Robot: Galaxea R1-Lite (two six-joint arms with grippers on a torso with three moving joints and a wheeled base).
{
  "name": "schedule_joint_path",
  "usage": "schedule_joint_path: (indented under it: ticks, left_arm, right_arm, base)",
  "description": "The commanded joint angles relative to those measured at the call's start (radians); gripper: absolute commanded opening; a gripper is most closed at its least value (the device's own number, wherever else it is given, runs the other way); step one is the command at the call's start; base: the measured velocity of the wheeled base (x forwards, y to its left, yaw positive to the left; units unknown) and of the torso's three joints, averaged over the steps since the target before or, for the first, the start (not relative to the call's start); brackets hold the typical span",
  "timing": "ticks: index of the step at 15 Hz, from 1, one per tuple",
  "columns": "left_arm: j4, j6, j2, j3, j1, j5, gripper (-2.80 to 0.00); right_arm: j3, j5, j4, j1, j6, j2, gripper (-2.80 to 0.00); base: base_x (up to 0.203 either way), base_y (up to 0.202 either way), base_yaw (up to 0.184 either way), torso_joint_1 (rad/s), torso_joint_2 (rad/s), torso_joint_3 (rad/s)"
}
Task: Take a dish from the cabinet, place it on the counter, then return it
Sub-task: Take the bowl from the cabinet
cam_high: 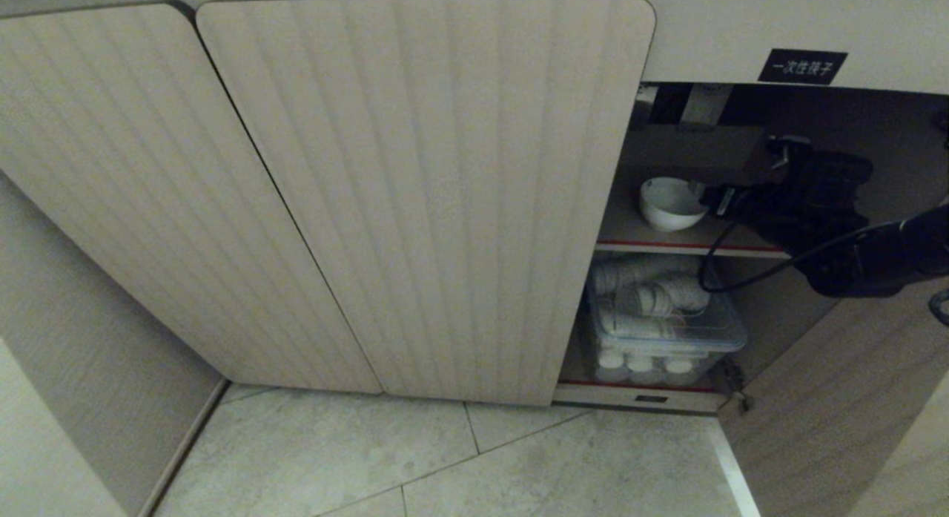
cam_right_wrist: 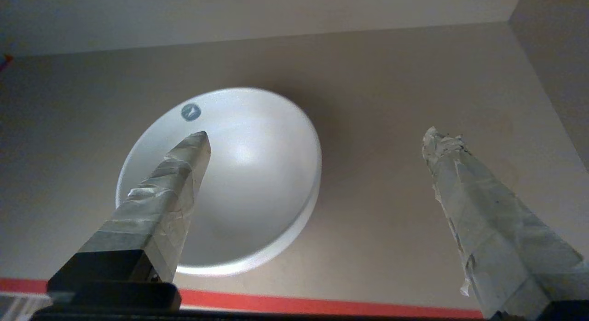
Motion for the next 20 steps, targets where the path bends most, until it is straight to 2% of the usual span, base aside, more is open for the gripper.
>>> schedule_joint_path:
  ticks: [1,13,20]
  left_arm:
    - [0.000,-0.001,0.000,0.000,0.000,0.001,-2.80]
    - [0.000,-0.001,0.000,0.001,0.000,0.001,-2.80]
    - [0.000,-0.001,0.000,0.001,0.000,0.001,-2.80]
  right_arm:
    - [-0.049,0.001,0.014,0.000,0.005,0.028,0.00]
    - [-0.204,0.004,0.215,0.001,0.095,0.069,0.00]
    - [-0.215,0.006,0.219,0.004,0.098,0.087,0.00]
  base:
    - [0.000,0.000,0.000,0.000,0.00,0.000]
    - [0.000,0.000,0.000,0.000,0.00,0.000]
    - [0.000,0.000,0.000,0.000,0.00,0.000]
